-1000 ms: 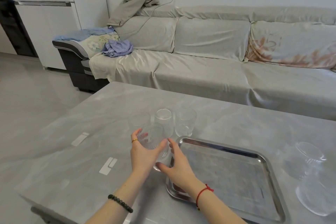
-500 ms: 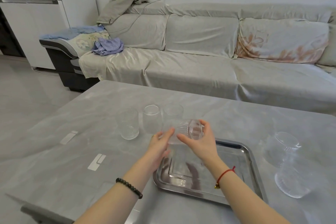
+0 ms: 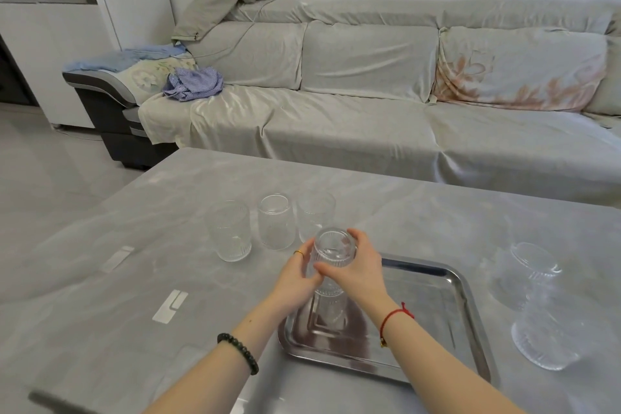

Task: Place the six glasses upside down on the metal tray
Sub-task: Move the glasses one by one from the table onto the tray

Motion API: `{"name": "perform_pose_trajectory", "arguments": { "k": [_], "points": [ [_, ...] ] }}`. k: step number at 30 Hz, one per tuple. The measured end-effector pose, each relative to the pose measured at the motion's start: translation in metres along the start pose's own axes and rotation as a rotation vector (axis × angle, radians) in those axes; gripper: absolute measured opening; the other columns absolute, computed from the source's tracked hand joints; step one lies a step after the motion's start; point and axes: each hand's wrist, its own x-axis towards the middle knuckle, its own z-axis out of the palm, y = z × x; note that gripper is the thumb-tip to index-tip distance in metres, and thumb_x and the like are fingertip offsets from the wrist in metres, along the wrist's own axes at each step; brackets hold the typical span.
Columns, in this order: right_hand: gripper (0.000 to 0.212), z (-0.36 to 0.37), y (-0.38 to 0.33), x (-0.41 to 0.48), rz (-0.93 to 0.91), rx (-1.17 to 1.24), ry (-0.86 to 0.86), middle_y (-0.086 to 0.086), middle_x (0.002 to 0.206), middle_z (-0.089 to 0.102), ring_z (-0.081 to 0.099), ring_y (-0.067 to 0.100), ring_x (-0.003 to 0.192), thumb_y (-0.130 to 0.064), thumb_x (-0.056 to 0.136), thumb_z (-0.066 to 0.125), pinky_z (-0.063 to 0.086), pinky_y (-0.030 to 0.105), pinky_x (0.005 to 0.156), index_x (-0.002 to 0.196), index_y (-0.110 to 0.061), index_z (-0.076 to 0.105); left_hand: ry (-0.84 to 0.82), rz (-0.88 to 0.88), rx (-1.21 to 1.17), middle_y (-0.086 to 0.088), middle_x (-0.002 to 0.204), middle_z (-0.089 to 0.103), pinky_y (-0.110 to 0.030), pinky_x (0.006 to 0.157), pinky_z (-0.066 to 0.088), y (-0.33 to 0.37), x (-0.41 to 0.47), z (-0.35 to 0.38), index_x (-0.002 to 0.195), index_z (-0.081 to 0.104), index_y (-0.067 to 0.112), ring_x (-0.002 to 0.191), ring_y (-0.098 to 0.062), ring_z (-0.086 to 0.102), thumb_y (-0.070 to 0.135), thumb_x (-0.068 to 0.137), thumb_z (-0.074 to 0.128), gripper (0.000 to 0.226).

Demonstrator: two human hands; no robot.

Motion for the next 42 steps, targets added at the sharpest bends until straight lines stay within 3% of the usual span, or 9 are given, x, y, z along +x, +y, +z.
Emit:
{"name": "perform_pose_trajectory", "arguments": {
  "k": [4,8,14,20,24,27,31,38,42],
  "points": [
    [0.081,0.002,0.003,0.000,-0.012,0.012,-0.023,0.000,0.122,0.055,0.047,0.012,0.108,-0.027,0.057,0.084,0.037,0.022,0.088,0.124,-0.021,0.040,-0.004,0.008,-0.019,-0.002,0.142,0.041,-0.040,0.111,0.032,-0.003,0.003,0.001,0.136,0.031,0.013,0.130,-0.011,0.037,-0.002,0.082,0.053,0.060],
    [0.081,0.003,0.012,-0.004,0.028,0.017,-0.083,0.002,0.129,0.053,0.048,0.019,0.120,-0.020,0.061,0.082,0.041,0.034,0.100,0.128,-0.018,0.037,-0.051,0.021,0.043,0.006,0.138,0.041,-0.003,0.093,0.034,-0.007,0.005,-0.002,0.136,0.029,0.020,0.124,-0.002,0.038,-0.005,0.081,0.052,0.064],
    [0.082,0.005,0.013,-0.010,0.071,0.038,-0.102,0.003,0.135,0.048,0.044,0.020,0.125,-0.012,0.065,0.079,0.038,0.037,0.106,0.132,-0.019,0.032,-0.026,0.002,0.115,0.012,0.137,0.035,-0.025,0.106,0.030,-0.011,0.007,-0.008,0.140,0.023,0.020,0.130,-0.006,0.031,0.007,0.083,0.056,0.067],
    [0.053,0.006,-0.004,-0.038,-0.345,-0.176,0.159,0.004,0.132,0.039,0.035,0.014,0.125,-0.004,0.076,0.066,0.025,0.017,0.107,0.123,-0.014,0.043,0.670,0.091,0.013,0.004,0.089,0.056,-0.021,0.070,0.041,-0.018,-0.002,-0.053,0.085,0.046,0.029,0.090,-0.023,0.055,0.019,0.073,0.072,0.030],
    [0.032,0.022,-0.021,-0.051,-0.532,-0.208,-0.090,0.003,0.115,0.053,0.042,0.004,0.110,0.002,0.078,0.057,0.025,0.004,0.098,0.107,-0.012,0.057,0.780,-0.013,0.147,-0.013,0.122,0.045,-0.037,0.090,0.043,-0.028,0.004,-0.104,0.120,0.037,0.013,0.102,-0.025,0.048,0.023,0.064,0.080,0.072],
    [0.031,0.036,-0.026,-0.052,-0.498,-0.157,-0.240,-0.006,0.111,0.049,0.046,0.004,0.109,-0.001,0.079,0.053,0.026,0.000,0.094,0.107,-0.014,0.056,0.625,-0.070,0.154,-0.014,0.143,0.028,-0.042,0.107,0.033,-0.030,0.019,-0.126,0.139,0.015,0.016,0.129,-0.028,0.035,0.024,0.061,0.082,0.102],
    [0.039,0.052,-0.021,-0.050,-0.385,-0.139,-0.329,-0.006,0.114,0.048,0.051,0.010,0.105,-0.005,0.078,0.054,0.024,-0.005,0.086,0.114,-0.020,0.050,0.515,-0.047,0.151,-0.011,0.145,0.032,-0.038,0.108,0.030,-0.033,0.044,-0.137,0.140,0.013,0.022,0.132,-0.025,0.033,0.023,0.058,0.085,0.109],
    [0.046,0.059,-0.014,-0.045,-0.184,-0.067,-0.362,-0.010,0.115,0.046,0.046,0.006,0.105,-0.013,0.079,0.060,0.030,0.006,0.089,0.120,-0.026,0.044,0.660,-0.060,0.137,-0.007,0.122,0.052,-0.033,0.086,0.042,-0.030,0.046,-0.133,0.124,0.032,0.024,0.102,-0.021,0.050,0.028,0.054,0.086,0.088],
    [0.056,0.057,-0.020,-0.049,-0.020,0.166,-0.363,-0.002,0.121,0.045,0.048,0.014,0.111,-0.012,0.075,0.069,0.038,0.022,0.097,0.120,-0.029,0.039,0.797,-0.166,-0.266,-0.011,0.121,0.053,-0.035,0.085,0.045,-0.023,0.013,-0.117,0.124,0.038,0.018,0.103,-0.024,0.055,0.032,0.062,0.081,0.076]
  ]
}}
